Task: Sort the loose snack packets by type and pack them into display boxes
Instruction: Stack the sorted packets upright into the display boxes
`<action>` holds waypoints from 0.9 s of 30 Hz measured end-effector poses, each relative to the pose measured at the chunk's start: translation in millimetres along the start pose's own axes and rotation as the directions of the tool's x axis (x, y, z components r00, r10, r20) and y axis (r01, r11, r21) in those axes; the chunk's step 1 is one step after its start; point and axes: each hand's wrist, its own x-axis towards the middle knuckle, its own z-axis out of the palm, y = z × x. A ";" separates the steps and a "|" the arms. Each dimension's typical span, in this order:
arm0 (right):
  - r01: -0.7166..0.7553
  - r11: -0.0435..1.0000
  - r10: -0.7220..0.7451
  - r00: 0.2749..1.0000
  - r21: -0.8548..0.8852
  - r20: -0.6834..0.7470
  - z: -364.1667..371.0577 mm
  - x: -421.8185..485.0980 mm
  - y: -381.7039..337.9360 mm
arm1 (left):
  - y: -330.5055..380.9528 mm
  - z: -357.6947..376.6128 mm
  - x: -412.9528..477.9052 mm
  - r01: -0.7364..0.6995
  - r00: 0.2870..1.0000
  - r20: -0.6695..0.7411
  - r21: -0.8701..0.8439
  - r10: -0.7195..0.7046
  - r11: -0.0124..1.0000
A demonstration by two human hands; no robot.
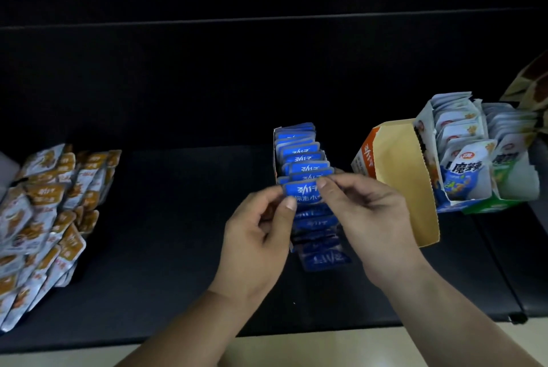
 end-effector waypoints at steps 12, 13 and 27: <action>-0.063 0.996 0.068 0.994 -0.065 0.089 -8.6 -0.1 19.3 | -2.6 -21.5 12.9 -0.001 0.987 0.159 0.161 -0.025 0.987; -0.059 0.994 0.070 0.989 -0.092 0.128 -5.0 0.9 18.7 | -5.1 -20.9 11.3 -0.021 0.991 0.135 0.178 -0.003 0.984; -0.211 0.977 0.214 0.972 0.045 -0.094 -12.0 -2.2 16.4 | -13.4 -5.6 -7.4 0.094 0.994 -0.041 -0.090 -0.098 0.991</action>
